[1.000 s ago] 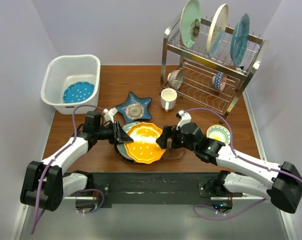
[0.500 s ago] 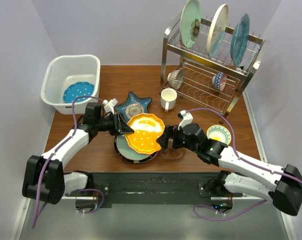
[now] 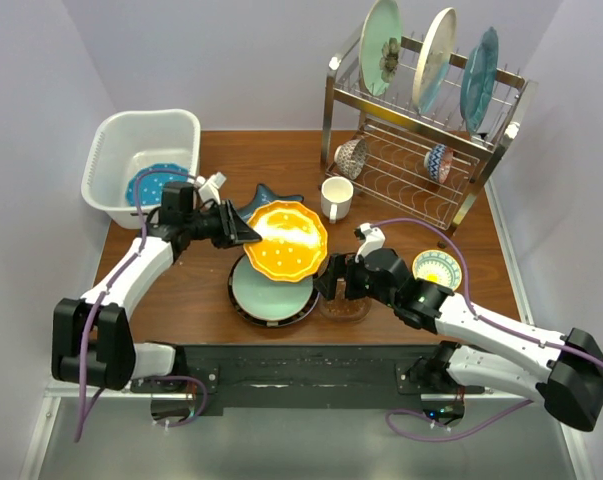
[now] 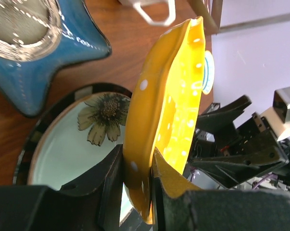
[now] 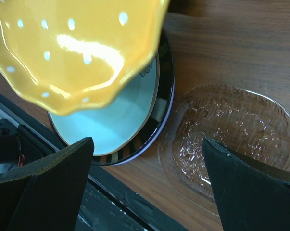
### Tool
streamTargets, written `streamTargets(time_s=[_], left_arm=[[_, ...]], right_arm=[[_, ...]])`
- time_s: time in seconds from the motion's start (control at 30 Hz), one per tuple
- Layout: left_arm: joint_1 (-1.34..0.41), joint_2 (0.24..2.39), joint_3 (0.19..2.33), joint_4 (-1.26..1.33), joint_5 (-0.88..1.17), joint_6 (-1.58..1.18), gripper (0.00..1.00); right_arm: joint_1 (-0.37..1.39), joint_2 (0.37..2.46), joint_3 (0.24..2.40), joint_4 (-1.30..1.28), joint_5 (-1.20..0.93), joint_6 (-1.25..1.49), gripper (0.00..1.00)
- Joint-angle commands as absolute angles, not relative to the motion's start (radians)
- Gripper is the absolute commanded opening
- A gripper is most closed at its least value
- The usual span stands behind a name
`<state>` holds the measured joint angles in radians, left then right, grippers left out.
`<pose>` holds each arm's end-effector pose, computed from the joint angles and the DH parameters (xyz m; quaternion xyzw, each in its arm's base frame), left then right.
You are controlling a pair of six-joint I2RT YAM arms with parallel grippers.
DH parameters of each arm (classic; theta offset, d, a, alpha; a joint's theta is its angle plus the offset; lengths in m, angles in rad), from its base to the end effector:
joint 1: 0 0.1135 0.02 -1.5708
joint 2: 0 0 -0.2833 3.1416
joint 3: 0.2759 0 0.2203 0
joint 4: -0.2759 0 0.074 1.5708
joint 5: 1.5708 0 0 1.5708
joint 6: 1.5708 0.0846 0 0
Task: Place the plates into the plastic bin on the countertop
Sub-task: Place the plate in the plastic bin.
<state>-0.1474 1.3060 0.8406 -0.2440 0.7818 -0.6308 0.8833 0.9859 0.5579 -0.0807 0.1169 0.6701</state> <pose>0.2523 -0.0977 0.2581 -0.0466 0.8538 -0.4668 0.2258 0.1468 0.1633 0.2394 -0.0622 0.8591 0.3184 0.3959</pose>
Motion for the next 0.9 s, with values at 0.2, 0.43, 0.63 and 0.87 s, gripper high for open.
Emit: streamTargets(time_s=[0.2, 0.43, 0.63, 0.87], left_arm=[[-0.006, 1.33, 1.026, -0.314, 0.891, -0.568, 0.0], [0.0, 1.341, 1.061, -0.321, 0.864, -0.572, 0.0], [0.041, 1.339, 1.084, -0.296, 0.822, -0.612, 0.0], [0.064, 1.345, 1.13, -0.253, 0.818, -0.647, 0.0]], right_arm=[[0.885, 1.0, 0.554, -0.031, 0.117, 0.673, 0.99], [0.885, 1.023, 0.561, -0.021, 0.106, 0.683, 0.99], [0.884, 1.034, 0.56, -0.02, 0.103, 0.684, 0.99], [0.885, 1.037, 0.56, -0.018, 0.104, 0.681, 0.99]])
